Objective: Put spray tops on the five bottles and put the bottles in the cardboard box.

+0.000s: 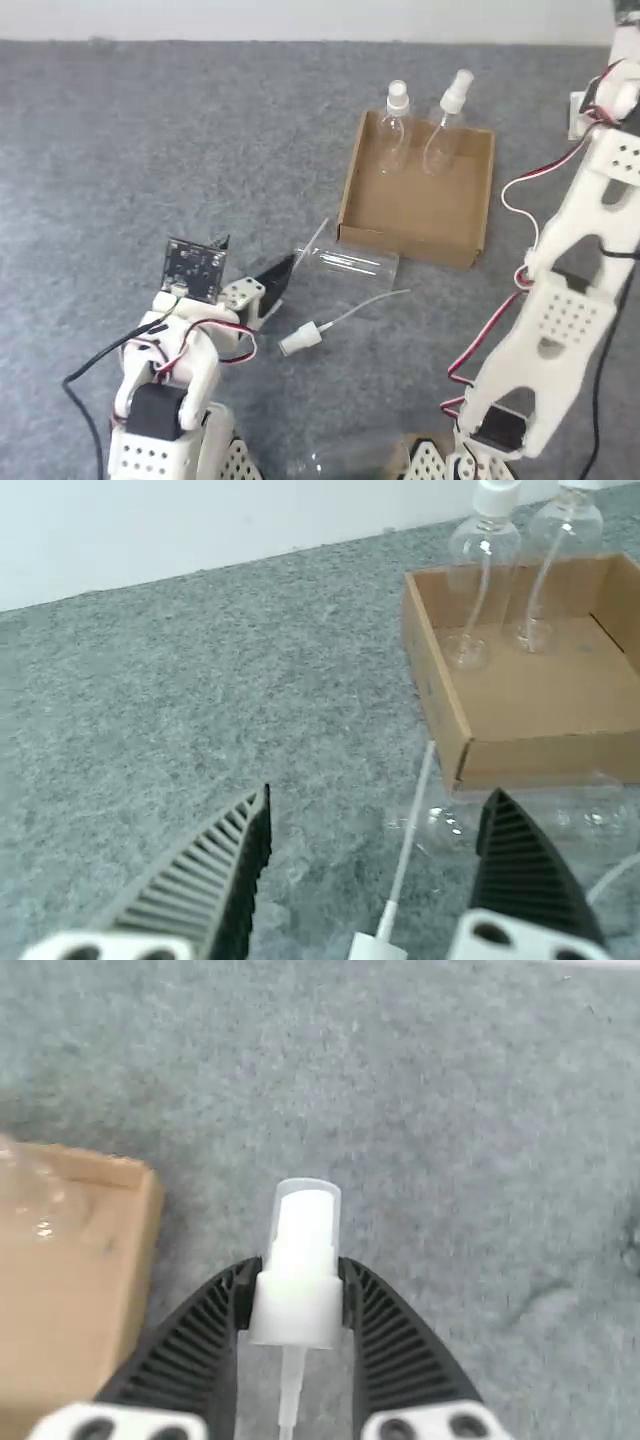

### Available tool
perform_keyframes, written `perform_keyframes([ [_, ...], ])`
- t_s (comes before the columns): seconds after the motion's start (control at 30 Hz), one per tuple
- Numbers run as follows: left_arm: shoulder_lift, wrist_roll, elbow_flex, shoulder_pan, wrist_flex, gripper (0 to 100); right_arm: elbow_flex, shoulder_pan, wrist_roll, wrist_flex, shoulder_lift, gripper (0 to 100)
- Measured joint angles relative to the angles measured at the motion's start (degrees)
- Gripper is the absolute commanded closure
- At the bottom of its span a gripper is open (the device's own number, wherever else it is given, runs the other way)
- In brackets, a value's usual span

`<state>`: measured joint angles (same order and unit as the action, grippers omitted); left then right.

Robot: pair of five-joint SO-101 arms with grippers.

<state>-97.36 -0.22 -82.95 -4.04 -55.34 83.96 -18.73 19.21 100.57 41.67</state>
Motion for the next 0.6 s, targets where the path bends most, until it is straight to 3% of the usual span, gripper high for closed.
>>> perform_keyframes([
  [0.13, 0.0, 0.0, 3.1, 6.2, -0.5, 70, -19.3, 3.0, -1.1, 0.1, -15.5, 99.2],
  [0.27, 3.7, -2.6, 9.3, 12.0, -5.5, 70, -41.8, 12.3, -1.8, 0.1, -34.5, 99.2],
  [0.43, 20.0, -8.9, 20.0, 20.7, -10.5, 70, -63.7, 31.8, -8.0, 0.0, -54.9, 99.2],
  [0.6, 39.4, -15.5, 33.8, 30.4, -14.9, 70, -77.8, 50.7, -13.9, -3.6, -59.6, 99.2],
])
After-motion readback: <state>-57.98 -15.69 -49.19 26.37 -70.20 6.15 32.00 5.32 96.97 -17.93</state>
